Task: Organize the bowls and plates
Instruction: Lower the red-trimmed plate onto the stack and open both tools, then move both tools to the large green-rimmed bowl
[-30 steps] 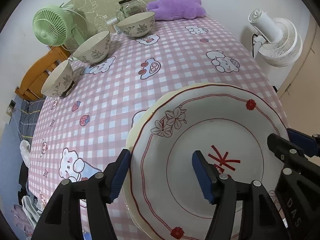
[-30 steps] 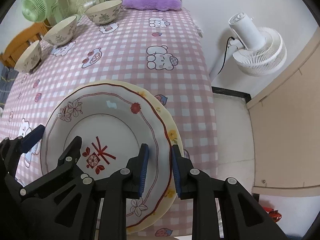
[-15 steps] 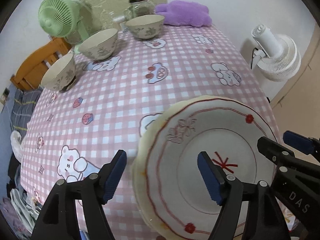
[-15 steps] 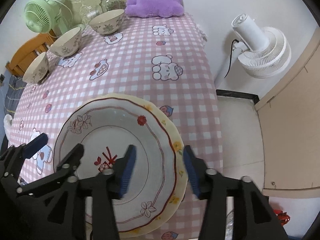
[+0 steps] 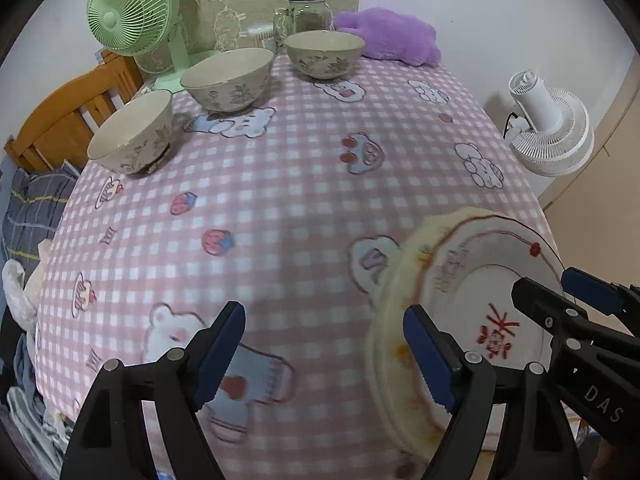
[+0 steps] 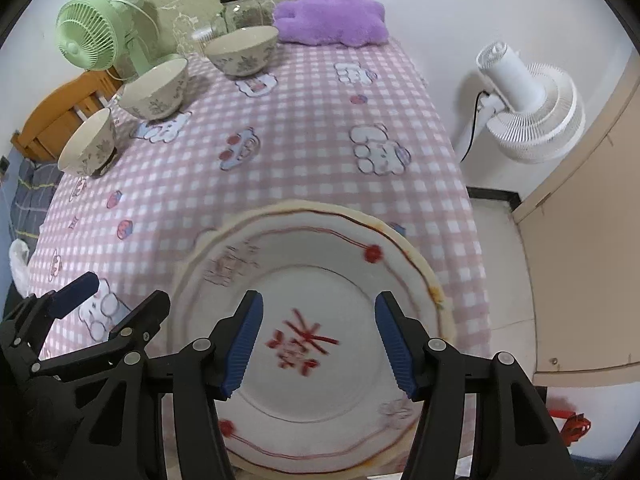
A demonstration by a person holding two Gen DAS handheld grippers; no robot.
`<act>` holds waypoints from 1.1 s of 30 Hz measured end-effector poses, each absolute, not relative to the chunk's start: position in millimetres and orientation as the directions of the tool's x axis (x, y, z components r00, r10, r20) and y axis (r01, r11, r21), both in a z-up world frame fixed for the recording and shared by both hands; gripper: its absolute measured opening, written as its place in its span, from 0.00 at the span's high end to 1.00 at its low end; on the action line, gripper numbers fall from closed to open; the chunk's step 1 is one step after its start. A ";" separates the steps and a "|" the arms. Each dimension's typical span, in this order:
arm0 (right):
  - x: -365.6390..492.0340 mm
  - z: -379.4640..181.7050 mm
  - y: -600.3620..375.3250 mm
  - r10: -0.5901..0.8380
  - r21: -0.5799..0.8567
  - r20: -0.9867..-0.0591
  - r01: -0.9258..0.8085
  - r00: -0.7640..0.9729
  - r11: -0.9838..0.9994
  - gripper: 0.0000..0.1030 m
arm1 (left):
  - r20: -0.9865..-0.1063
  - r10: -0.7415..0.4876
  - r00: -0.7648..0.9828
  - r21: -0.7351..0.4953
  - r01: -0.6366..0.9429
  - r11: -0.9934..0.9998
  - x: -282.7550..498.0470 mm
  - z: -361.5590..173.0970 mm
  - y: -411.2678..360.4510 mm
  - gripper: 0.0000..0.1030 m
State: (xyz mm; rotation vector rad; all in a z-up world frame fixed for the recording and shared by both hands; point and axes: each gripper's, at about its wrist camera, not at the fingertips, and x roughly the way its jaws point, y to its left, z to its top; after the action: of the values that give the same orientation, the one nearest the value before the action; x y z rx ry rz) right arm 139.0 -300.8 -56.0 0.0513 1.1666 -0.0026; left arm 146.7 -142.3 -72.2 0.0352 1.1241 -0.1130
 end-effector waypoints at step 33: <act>245.2 -30.9 -78.7 0.083 0.158 -0.875 0.119 0.477 0.980 0.38 | -0.832 -0.053 0.552 -0.006 0.086 0.996 261.9 -42.5 86.6 0.14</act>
State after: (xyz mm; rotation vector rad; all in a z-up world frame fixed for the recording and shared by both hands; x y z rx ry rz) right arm 245.2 -78.7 -30.9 0.2075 1.0755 -0.0224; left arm 261.9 86.6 -42.5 0.0367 0.9825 -0.0825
